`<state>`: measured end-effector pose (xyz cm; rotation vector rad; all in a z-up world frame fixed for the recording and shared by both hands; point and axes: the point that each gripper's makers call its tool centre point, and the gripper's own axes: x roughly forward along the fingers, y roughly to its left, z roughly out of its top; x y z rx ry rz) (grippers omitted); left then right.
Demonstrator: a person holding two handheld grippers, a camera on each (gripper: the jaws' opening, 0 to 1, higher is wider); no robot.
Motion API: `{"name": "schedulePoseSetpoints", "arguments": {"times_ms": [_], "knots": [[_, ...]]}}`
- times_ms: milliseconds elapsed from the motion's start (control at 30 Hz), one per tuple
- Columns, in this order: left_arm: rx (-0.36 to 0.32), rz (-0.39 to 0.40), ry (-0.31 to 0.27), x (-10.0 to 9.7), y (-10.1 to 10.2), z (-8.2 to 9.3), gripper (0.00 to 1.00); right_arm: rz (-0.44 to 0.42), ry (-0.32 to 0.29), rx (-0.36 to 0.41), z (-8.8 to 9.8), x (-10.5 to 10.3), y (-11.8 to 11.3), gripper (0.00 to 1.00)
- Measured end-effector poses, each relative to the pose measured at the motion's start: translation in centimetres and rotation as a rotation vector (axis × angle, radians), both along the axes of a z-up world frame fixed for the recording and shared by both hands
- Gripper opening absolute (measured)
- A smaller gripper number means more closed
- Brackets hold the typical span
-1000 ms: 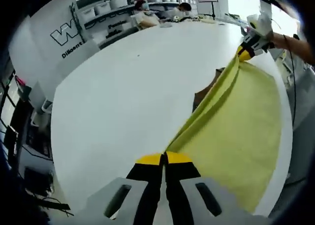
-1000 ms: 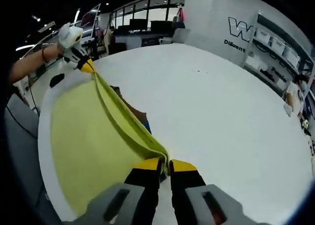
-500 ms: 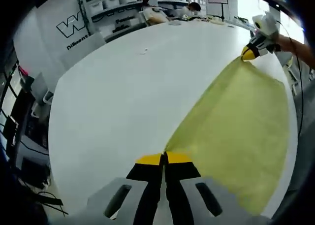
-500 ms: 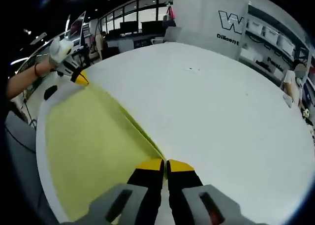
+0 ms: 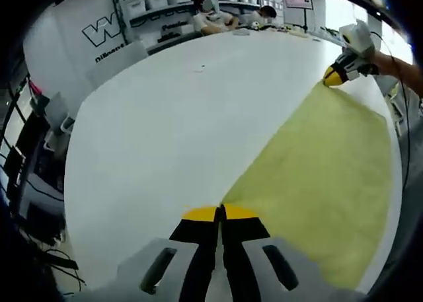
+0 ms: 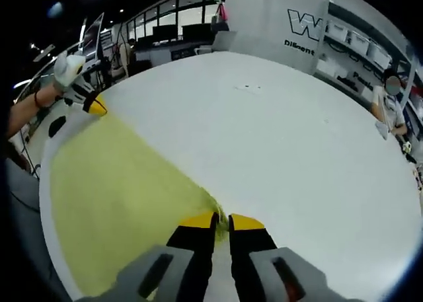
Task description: Fold the garment on the visible template until the final outline fits inside the template.
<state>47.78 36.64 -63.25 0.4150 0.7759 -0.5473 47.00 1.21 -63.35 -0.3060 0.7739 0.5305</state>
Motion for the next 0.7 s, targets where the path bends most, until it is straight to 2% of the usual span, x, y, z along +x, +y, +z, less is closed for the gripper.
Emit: {"name": "schedulePoseSetpoints", "arguments": {"times_ms": [33, 100, 200, 233, 433, 500, 533, 700], "knots": [[0.019, 0.018, -0.029, 0.3, 0.5, 0.3, 0.01, -0.017, -0.008, 0.008, 0.4, 0.0, -0.3, 0.05], [0.02, 0.024, -0.034, 0.1, 0.7, 0.7, 0.0, -0.06, -0.046, 0.06, 1.4, 0.1, -0.6, 0.08], [-0.066, 0.032, -0.041, -0.5, -0.2, 1.4, 0.02, -0.05, -0.051, 0.073, 1.9, -0.8, -0.7, 0.16], [-0.068, 0.035, -0.038, -0.8, -0.1, 1.4, 0.03, -0.05, -0.051, 0.074, 2.0, -1.0, -0.7, 0.18], [-0.081, 0.045, -0.033, -2.8, -0.3, 1.3, 0.08, -0.05, -0.032, 0.102, 2.2, -2.9, -0.4, 0.22], [-0.094, 0.052, -0.024, -3.5, -0.2, 0.9, 0.08, -0.058, -0.018, 0.056, 1.7, -3.6, -1.1, 0.27], [-0.093, 0.053, -0.019, -3.8, -0.2, 0.8, 0.08, -0.058, -0.018, 0.061, 1.7, -3.7, -1.0, 0.29], [-0.102, 0.061, -0.001, -5.4, -0.2, 0.5, 0.09, -0.057, 0.003, 0.089, 1.5, -4.9, -0.7, 0.29]]}}
